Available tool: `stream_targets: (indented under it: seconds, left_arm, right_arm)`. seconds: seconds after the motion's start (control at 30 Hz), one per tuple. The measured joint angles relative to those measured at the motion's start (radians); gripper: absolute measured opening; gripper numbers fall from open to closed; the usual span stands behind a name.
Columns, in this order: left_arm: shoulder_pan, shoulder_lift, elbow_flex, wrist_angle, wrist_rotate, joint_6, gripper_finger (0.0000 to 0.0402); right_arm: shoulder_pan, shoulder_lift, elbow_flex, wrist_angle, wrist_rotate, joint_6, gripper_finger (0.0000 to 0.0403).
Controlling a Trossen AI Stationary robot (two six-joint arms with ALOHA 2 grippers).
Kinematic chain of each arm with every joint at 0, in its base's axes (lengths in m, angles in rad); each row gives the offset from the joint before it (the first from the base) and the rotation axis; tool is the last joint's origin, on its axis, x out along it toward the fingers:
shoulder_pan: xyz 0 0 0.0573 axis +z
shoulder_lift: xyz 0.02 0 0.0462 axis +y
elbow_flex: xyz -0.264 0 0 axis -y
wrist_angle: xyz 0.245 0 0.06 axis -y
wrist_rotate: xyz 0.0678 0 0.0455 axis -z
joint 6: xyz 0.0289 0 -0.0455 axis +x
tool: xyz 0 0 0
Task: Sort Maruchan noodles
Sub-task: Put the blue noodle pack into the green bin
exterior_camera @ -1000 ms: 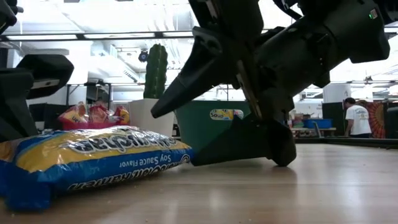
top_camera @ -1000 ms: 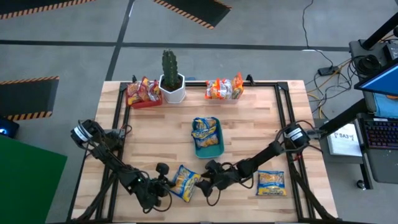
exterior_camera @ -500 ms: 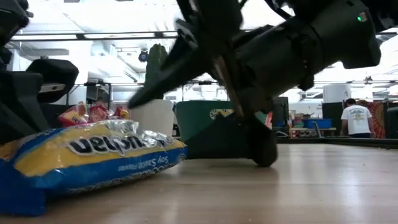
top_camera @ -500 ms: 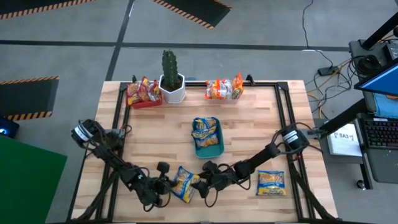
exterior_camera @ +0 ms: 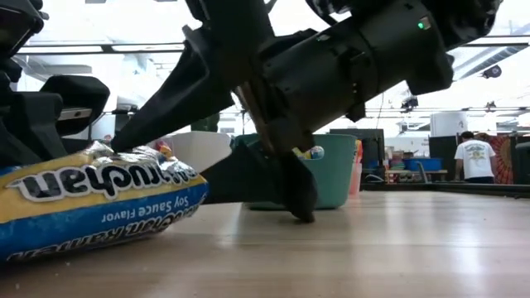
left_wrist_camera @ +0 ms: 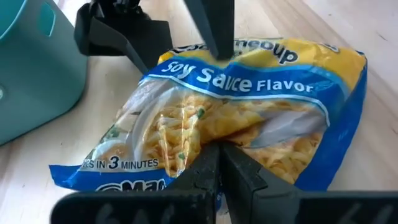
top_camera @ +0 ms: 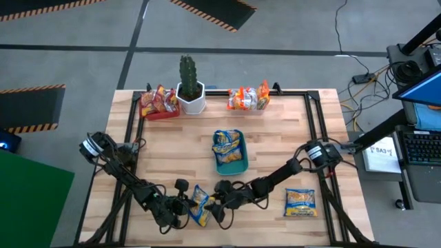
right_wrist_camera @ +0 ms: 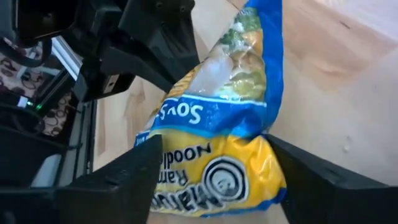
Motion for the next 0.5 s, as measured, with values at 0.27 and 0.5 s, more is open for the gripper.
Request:
stream_targets:
  seconds: [0.27, 0.5]
  left_arm:
    - [0.0, 0.0, 0.0, 0.001, -0.001, 0.0, 0.0]
    - [-0.005, -0.007, 0.0, -0.009, -0.005, 0.014, 0.0]
  right_arm:
    - [-0.009, 0.002, 0.018, 0.001, -0.01, -0.101, 0.0164]
    - [-0.008, -0.004, 0.02, 0.001, -0.031, -0.142, 0.0086]
